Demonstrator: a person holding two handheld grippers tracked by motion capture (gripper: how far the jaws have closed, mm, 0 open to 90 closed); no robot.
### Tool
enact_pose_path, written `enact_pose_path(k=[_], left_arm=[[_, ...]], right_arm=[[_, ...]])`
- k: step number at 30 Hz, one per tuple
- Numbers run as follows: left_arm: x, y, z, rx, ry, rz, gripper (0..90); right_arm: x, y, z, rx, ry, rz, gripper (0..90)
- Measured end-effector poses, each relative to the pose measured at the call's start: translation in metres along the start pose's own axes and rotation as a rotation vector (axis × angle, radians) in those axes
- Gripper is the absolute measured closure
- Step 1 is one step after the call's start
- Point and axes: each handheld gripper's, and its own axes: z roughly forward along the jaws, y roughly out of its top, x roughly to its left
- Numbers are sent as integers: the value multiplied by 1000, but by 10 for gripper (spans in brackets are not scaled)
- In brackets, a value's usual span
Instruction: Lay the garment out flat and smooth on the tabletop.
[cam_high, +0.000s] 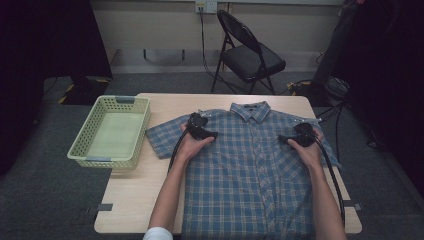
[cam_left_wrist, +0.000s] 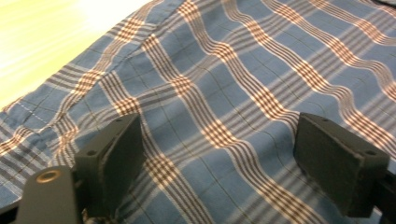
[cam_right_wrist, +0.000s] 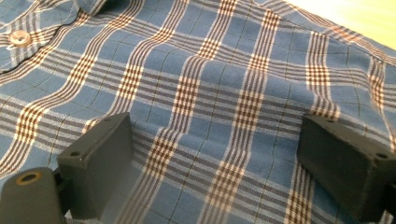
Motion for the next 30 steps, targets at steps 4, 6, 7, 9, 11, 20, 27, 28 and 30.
enact_pose_path(k=[4, 6, 7, 9, 11, 20, 27, 28, 30], left_arm=[[4, 5, 5, 0, 3, 1, 148], [6, 6, 6, 1, 3, 1, 148], [7, 6, 6, 1, -1, 1, 151], [7, 6, 6, 1, -12, 4, 149], [5, 5, 3, 4, -16, 1, 153], [-25, 19, -40, -62, -105, 72, 174], [-51, 19, -89, -120, -127, 164, 251], [-54, 17, -95, -134, -118, 180, 237], [-61, 12, -108, -154, -130, 183, 237]], right_arm=[[-1, 5, 6, -2, -11, 8, 102], [-3, 7, 7, 0, -10, 7, 101], [-5, 7, 8, -2, -2, -3, 105], [-5, 7, 8, -3, -4, 3, 105], [-3, 9, 5, 27, -2, -3, 138], [0, 18, -51, -28, 9, -5, 160], [16, 9, -117, -112, 2, -51, 194], [17, 5, -125, -117, 9, -50, 198], [18, -4, -138, -121, 30, -38, 209]])
